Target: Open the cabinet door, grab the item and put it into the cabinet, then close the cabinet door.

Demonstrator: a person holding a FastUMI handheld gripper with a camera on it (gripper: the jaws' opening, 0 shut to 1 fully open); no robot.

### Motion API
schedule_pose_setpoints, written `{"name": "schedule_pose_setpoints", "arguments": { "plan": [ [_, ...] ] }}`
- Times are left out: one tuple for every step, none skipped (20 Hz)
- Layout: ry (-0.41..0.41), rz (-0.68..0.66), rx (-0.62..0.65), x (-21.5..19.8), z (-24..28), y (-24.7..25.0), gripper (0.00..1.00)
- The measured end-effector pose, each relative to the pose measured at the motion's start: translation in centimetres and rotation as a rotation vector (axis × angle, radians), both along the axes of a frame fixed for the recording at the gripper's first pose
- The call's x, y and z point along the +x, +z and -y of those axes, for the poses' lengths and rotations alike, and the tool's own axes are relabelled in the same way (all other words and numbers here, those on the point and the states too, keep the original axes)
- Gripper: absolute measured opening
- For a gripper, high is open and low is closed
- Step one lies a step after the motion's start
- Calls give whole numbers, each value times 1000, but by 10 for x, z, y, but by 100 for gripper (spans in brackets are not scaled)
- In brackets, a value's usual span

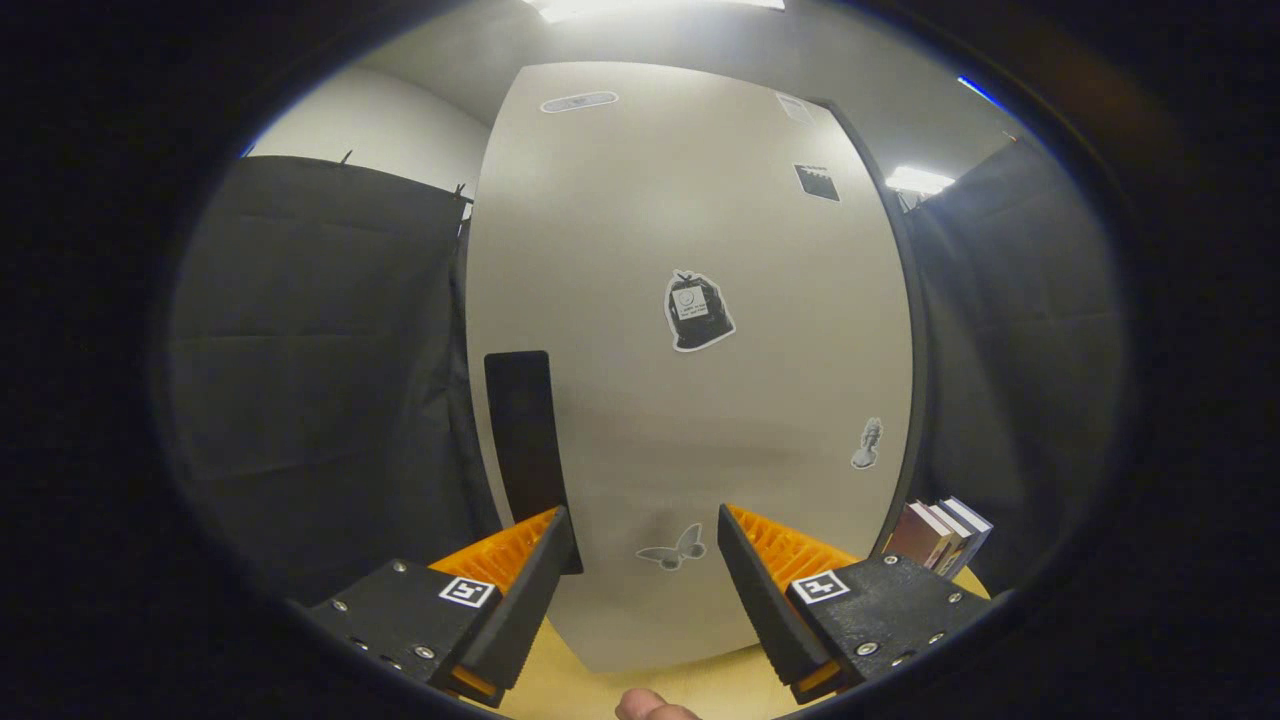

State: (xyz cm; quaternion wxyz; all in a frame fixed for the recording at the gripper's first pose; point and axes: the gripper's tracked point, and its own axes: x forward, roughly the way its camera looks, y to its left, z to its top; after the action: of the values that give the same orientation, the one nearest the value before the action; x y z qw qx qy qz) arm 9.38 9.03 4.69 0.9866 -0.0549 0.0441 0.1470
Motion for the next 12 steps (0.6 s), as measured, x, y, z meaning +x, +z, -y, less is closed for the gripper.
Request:
{"name": "schedule_pose_setpoints", "arguments": {
  "plan": [
    [8,-3,4,-1,0,0,92],
    [16,-5,8,0,-2,0,92],
    [24,-8,9,0,-3,0,92],
    [30,-8,8,2,-4,0,92],
    [34,-9,7,3,-4,0,92],
    [38,-9,7,4,-5,0,92],
    [42,-8,7,4,-5,0,92],
    [45,-8,9,4,-6,0,92],
    [48,-9,9,5,-7,-1,92],
    [50,-9,9,5,-7,-1,92],
    [53,-10,11,6,-8,-1,92],
    [55,-12,12,8,-9,-2,92]
  ]
}}
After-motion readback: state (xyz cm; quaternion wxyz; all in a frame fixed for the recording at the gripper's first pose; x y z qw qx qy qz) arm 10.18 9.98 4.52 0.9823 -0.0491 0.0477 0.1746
